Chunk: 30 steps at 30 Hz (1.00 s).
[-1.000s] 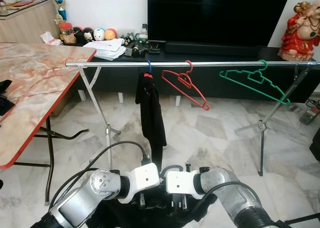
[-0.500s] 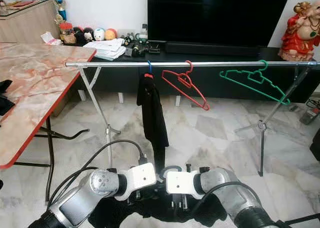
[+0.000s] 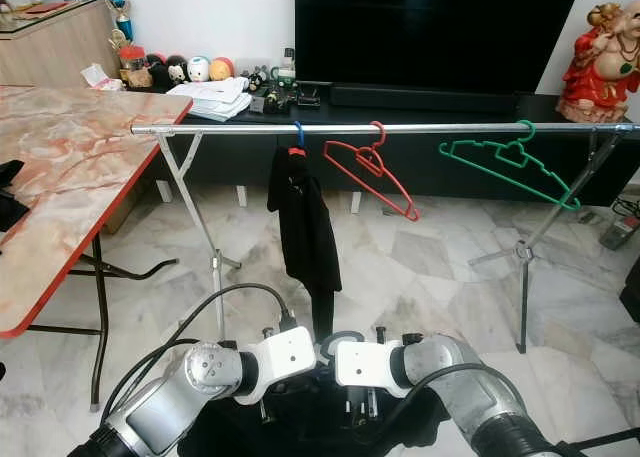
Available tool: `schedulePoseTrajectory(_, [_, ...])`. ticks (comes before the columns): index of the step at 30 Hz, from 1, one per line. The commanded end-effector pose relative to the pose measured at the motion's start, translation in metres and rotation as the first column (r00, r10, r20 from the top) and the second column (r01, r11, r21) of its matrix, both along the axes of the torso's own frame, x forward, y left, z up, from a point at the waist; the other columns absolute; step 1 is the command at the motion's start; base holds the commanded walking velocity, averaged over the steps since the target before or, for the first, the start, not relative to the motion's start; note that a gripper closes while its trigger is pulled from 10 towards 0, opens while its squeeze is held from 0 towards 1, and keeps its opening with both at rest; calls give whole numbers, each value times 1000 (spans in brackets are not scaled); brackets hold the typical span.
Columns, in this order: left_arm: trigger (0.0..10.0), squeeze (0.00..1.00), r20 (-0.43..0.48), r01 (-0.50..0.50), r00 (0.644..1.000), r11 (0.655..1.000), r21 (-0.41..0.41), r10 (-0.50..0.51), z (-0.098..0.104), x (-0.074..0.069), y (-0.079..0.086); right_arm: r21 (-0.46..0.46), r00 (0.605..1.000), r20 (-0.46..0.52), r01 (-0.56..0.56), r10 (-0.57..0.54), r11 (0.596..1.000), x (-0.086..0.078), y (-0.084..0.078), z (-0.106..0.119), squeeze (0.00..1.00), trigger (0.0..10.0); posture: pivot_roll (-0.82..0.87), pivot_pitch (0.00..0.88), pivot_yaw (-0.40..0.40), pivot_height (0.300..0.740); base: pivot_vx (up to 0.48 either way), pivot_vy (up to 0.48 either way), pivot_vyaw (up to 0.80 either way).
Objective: Hang hanger
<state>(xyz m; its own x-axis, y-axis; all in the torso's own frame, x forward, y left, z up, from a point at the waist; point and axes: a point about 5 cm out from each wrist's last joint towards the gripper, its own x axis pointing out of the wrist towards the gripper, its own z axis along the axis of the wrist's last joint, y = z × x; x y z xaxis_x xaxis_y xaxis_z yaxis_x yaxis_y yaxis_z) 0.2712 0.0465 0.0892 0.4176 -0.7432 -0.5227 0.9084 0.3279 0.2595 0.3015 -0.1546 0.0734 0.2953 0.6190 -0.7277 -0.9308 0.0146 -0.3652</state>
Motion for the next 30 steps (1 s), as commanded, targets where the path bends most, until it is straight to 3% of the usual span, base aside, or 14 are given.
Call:
schedulePoseTrajectory(1, [0,0,10,-31,999,998,-49,32,4,3,0,57,999,35,-20,18,998,5,9,11,0,0,19,0,-15,740,0,0,0])
schedulePoseTrajectory(18, [0,0,4,-1,1000,996,-92,1,6,0,-3,50,1000,-3,-10,10,999,2,4,6,0,0,20,0,-18,740,0,0,0])
schedulePoseTrajectory(19, [0,0,5,0,1000,996,-93,1,6,0,-3,48,1000,-8,-6,6,999,2,3,6,0,1255,19,0,-17,740,0,0,0])
schedulePoseTrajectory(20, [0,0,11,-3,1000,996,-91,4,6,1,-3,37,1000,-20,-2,2,999,2,1,5,0,10000,21,0,-17,740,0,0,0])
schedulePoseTrajectory(22, [0,0,17,-7,1000,996,-88,8,6,2,-2,26,1000,-29,-2,2,1000,1,0,4,0,10000,21,0,-16,740,0,0,0])
schedulePoseTrajectory(23, [0,0,20,-15,1000,996,-85,17,6,3,-2,36,999,-42,3,-1,999,1,-1,4,408,10000,22,0,-18,740,0,0,0])
schedulePoseTrajectory(24, [0,0,27,-26,999,996,-81,28,6,4,-2,84,997,-76,16,-10,996,0,0,5,1000,10000,24,0,-20,740,0,0,0])
schedulePoseTrajectory(26, [0,0,28,-37,999,996,-81,39,6,5,-1,120,993,-114,-1,15,993,-5,2,8,1000,10000,24,0,-20,740,0,0,0])
schedulePoseTrajectory(30, [0,0,39,-36,999,998,-53,38,2,5,2,94,983,-175,-46,62,995,-13,-6,7,1000,10000,20,0,-19,740,0,0,0])
